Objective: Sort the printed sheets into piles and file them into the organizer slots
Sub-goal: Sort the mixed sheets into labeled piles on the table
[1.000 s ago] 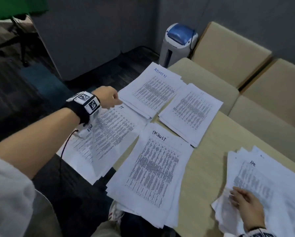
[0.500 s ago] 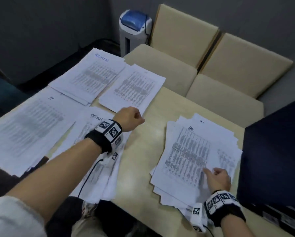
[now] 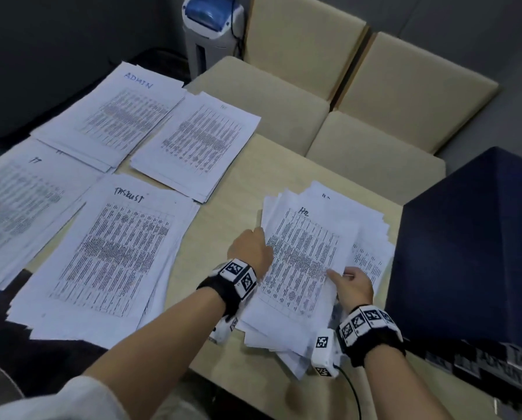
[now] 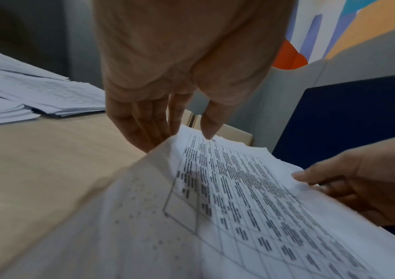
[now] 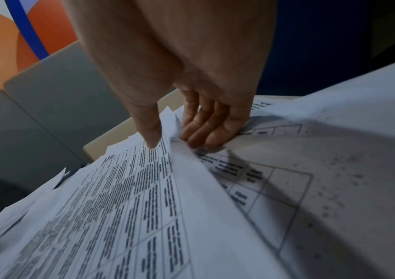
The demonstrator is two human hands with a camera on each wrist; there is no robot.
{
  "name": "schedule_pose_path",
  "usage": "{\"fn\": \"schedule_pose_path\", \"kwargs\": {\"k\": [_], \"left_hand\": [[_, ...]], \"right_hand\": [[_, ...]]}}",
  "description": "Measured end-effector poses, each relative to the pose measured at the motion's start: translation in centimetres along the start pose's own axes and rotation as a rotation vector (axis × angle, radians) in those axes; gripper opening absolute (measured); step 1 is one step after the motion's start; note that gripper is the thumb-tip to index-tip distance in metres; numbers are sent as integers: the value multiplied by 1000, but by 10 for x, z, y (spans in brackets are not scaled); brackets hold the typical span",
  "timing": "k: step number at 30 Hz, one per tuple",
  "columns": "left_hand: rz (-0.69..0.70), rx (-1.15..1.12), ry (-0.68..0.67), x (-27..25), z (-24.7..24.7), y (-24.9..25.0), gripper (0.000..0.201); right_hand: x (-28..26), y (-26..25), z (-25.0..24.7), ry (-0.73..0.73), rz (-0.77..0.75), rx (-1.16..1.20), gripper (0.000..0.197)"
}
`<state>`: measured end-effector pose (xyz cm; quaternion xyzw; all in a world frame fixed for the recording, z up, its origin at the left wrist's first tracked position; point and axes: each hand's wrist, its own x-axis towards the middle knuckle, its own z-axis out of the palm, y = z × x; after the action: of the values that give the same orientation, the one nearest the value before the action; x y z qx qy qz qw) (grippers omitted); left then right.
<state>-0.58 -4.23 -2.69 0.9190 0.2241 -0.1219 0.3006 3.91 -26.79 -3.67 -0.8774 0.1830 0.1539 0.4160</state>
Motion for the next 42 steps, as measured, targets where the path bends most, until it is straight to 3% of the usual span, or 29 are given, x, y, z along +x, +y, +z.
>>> {"fn": "schedule_pose_path", "kwargs": {"k": [4, 6, 10, 14, 19, 21, 25, 28, 31, 34, 37, 40, 42], "left_hand": [[-63, -50, -16, 5, -3, -7, 31], [-89, -74, -69, 7, -4, -10, 32], [-93, -57, -90, 5, 1, -12, 34], [-141, -114, -61, 1, 7, -11, 52], [-36, -139, -97, 9, 2, -20, 20], [-19, -144, -50, 12, -4, -24, 19], [34, -253, 120, 12, -21, -26, 40], [118, -433, -47, -1, -36, -32, 71], [148, -516, -189, -14, -49, -55, 45], [74, -716, -269, -8, -56, -85, 15], [-54, -849, -105, 25, -78, -117, 7], [-158, -826, 77, 75, -127, -137, 3], [-196, -737, 164, 108, -166, -148, 12]], "right_hand": [[-14, 1, -3, -32, -69, 46, 13], [-26, 7, -12, 13, -34, 137, 19], [-41, 33, -32, 129, 115, 253, 13], [-57, 41, -40, 188, 207, 399, 14], [-68, 43, -43, 204, 303, 578, 12], [-64, 44, -43, 226, 324, 609, 10], [-55, 15, -35, 153, 297, 660, 11], [-50, -18, -22, 56, 234, 705, 15], [-45, -40, -2, -28, 202, 719, 30], [-51, -70, 17, -116, 162, 749, 44], [-50, -86, 35, -194, 73, 648, 27], [-37, -71, 42, -150, 23, 424, 21], [-30, -59, 38, -55, -7, 231, 18]]}}
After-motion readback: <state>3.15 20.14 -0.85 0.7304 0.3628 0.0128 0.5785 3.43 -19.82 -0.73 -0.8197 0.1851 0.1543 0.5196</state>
